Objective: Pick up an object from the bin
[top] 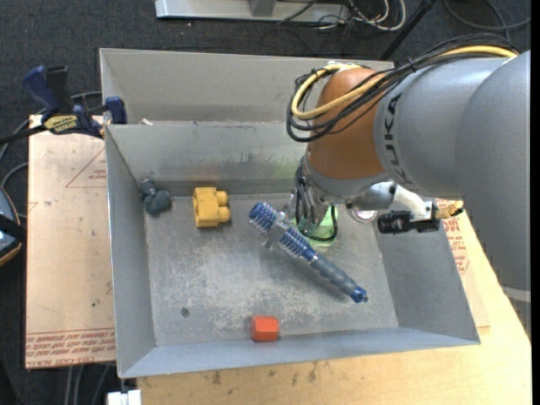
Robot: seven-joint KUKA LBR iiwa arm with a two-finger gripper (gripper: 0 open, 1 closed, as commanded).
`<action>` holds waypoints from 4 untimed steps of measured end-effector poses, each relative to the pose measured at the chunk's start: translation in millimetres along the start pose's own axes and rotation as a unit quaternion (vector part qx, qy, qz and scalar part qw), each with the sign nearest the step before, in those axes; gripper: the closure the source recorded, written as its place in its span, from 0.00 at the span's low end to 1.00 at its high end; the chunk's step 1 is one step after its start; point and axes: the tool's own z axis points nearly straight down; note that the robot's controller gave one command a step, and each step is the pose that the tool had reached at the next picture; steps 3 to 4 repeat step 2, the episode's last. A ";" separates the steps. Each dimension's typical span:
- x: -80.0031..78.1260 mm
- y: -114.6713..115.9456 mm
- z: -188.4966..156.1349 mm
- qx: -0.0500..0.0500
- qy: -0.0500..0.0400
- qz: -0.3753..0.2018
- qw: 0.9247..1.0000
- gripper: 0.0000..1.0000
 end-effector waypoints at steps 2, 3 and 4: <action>-0.3 1.4 -34.1 0.002 0.002 -0.003 1.000 1.00; -0.3 1.4 -34.1 0.002 0.002 -0.003 1.000 1.00; -0.3 1.4 -34.1 0.002 0.002 -0.003 1.000 1.00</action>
Offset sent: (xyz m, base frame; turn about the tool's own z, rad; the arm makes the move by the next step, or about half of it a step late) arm -0.0001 0.0000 0.0145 0.0000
